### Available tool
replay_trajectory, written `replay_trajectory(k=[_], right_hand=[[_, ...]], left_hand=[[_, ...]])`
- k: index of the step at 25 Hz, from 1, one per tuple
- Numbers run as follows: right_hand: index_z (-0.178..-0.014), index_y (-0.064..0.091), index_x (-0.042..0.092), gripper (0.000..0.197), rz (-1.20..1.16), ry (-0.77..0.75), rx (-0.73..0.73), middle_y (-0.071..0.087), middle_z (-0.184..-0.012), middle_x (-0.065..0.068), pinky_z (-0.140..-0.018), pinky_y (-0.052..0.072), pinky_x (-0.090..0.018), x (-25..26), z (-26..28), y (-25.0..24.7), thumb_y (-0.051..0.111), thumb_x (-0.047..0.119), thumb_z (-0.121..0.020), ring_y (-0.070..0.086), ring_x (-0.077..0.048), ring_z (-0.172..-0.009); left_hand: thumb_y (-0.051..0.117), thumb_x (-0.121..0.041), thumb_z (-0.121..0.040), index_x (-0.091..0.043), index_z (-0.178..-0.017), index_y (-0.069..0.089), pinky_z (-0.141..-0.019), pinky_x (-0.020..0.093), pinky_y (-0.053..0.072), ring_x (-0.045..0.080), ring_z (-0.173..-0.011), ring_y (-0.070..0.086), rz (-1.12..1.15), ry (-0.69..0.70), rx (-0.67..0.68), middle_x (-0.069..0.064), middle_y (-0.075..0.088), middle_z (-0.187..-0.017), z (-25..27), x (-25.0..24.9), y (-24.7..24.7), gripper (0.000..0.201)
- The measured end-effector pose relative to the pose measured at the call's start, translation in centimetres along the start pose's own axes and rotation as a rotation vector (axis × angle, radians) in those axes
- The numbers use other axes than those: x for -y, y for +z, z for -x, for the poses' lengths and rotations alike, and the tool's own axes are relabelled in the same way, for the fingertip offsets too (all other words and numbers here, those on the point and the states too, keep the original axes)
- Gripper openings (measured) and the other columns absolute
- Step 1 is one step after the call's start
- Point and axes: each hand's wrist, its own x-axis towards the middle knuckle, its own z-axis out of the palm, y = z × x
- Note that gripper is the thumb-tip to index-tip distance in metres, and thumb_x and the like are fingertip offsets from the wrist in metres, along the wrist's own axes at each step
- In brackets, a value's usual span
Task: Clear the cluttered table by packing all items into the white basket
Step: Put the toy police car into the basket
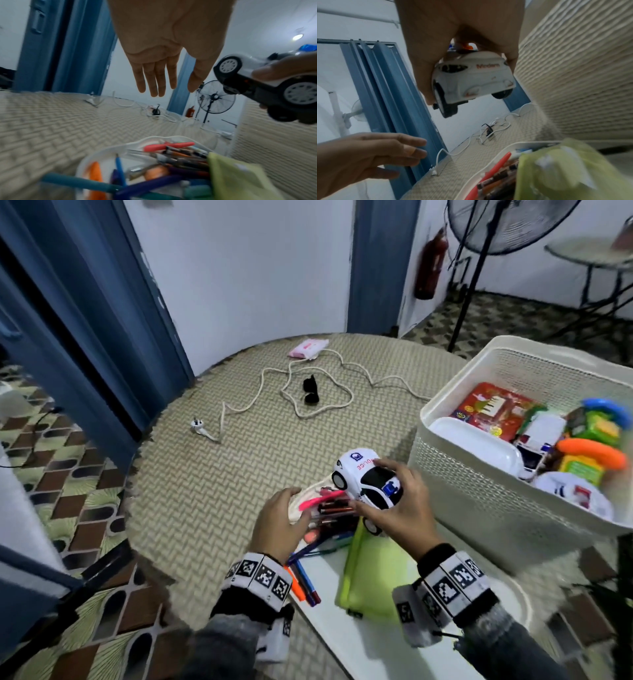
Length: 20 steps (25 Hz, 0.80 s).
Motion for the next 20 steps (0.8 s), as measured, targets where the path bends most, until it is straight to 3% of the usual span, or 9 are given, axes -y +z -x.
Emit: replay_trajectory(k=[4,5,8,11,15,20], right_hand=[[-0.114,0.060,0.025,0.068,0.038,0.048,-0.134,0.059,-0.104,0.004,-0.081,0.045,-0.020,-0.4,5.3,-4.4,0.090,0.034,-0.054,0.054,-0.005,-0.094],[-0.114,0.060,0.025,0.068,0.052,0.059,-0.156,0.059,-0.104,0.005,-0.080,0.045,-0.019,-0.6,6.7,-5.6,0.090,0.033,-0.054,0.054,-0.006,-0.093],[-0.113,0.061,0.024,0.067,0.073,0.108,-0.240,0.058,-0.104,0.005,-0.079,0.040,-0.010,-1.1,10.4,-9.1,0.091,0.028,-0.053,0.051,0.002,-0.091],[-0.114,0.061,0.024,0.068,0.071,0.160,-0.341,0.056,-0.105,0.005,-0.079,0.036,-0.001,-1.2,13.2,-13.1,0.091,0.025,-0.053,0.051,0.003,-0.093],[-0.118,0.059,0.026,0.069,0.098,0.146,-0.443,0.060,-0.109,0.003,-0.084,0.046,-0.019,-1.5,15.2,-18.1,0.090,0.033,-0.056,0.056,-0.009,-0.102],[-0.118,0.058,0.025,0.070,0.118,0.156,-0.570,0.058,-0.112,0.002,-0.087,0.048,-0.023,-2.7,15.6,-25.2,0.090,0.030,-0.057,0.056,-0.010,-0.104]], left_hand=[[0.067,-0.012,-0.084,-0.011,-0.119,0.060,-0.091,0.018,0.038,0.016,-0.108,0.057,0.107,0.094,0.033,0.004,0.063,-0.117,4.4,-4.4,2.2,0.036],[0.067,-0.017,-0.083,-0.012,-0.118,0.060,-0.093,0.019,0.040,0.014,-0.107,0.058,0.130,0.110,0.059,0.003,0.063,-0.117,5.5,-5.2,2.8,0.036],[0.058,-0.039,-0.077,-0.014,-0.120,0.059,-0.101,0.037,0.044,0.016,-0.113,0.057,0.176,0.171,0.138,-0.001,0.062,-0.120,8.1,-7.6,4.8,0.050],[0.057,-0.034,-0.077,-0.012,-0.121,0.059,-0.102,0.035,0.040,0.019,-0.115,0.054,0.169,0.258,0.154,0.001,0.062,-0.120,9.7,-11.5,6.6,0.049],[0.066,-0.018,-0.086,-0.017,-0.123,0.058,-0.101,0.026,0.037,0.013,-0.114,0.052,0.230,0.356,0.184,-0.003,0.060,-0.120,10.0,-17.1,8.9,0.038],[0.065,-0.020,-0.088,-0.021,-0.125,0.055,-0.104,0.029,0.038,0.011,-0.120,0.050,0.295,0.495,0.261,-0.005,0.058,-0.125,9.5,-24.2,12.3,0.038]])
